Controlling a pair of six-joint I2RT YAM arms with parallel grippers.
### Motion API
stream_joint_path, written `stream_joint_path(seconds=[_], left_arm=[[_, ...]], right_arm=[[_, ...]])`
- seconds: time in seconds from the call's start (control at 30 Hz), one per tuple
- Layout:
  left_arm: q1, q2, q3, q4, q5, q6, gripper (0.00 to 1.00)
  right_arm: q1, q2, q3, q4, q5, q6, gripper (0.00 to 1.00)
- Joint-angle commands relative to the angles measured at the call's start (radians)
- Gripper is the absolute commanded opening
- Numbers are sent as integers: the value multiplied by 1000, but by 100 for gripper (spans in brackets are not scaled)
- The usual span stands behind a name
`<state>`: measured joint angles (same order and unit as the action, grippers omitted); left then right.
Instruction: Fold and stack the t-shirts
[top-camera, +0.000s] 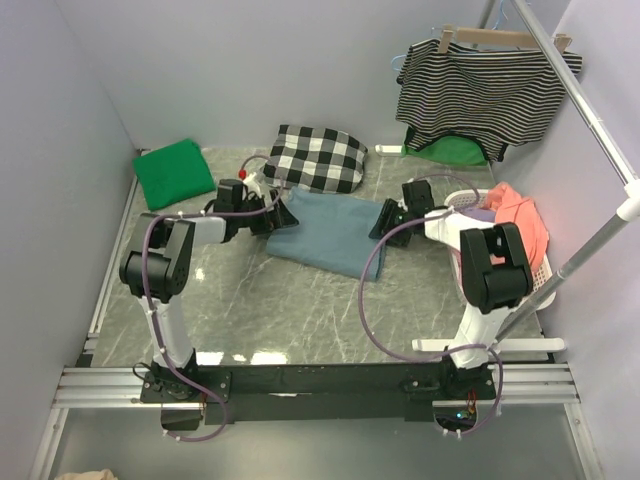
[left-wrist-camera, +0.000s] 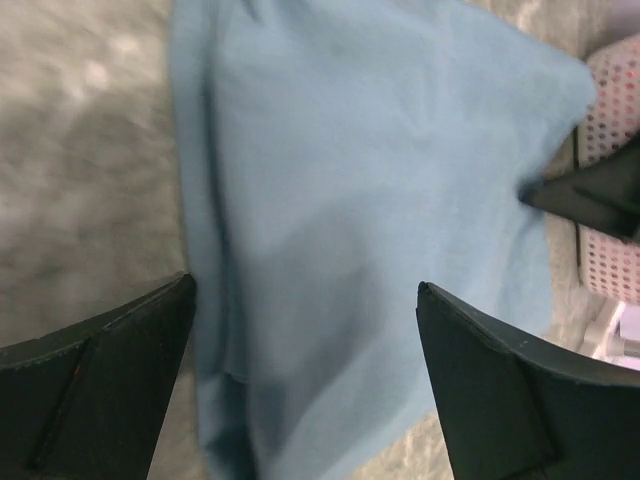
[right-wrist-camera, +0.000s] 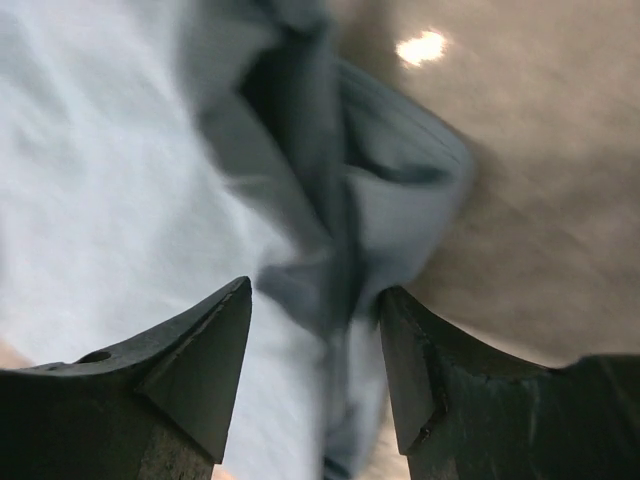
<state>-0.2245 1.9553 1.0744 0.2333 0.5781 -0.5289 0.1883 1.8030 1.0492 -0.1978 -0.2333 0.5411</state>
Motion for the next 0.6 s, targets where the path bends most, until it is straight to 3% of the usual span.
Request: stream_joint_path(seconds=[0.0,0.23,0.3,0.43,0.57], left_arm=[[-67,-51,-137,21,-21,-61,99],[-193,-179,-338,104,-121,-170,99],[-202,-223,-381,116,-164,-197,99],[-188,-274,-367,41,-326,-197,99],[-168,-196,-311,2,-296,-204,99]], right_arm=[[3,93,64,43,-127,-12,61],[3,281,300,-80,-303,-133,55],[3,294,325,-98,-288,-147,55],[0,234,307,-101,-212,-162,59],[-1,234,328,-137,-202,-188,60]])
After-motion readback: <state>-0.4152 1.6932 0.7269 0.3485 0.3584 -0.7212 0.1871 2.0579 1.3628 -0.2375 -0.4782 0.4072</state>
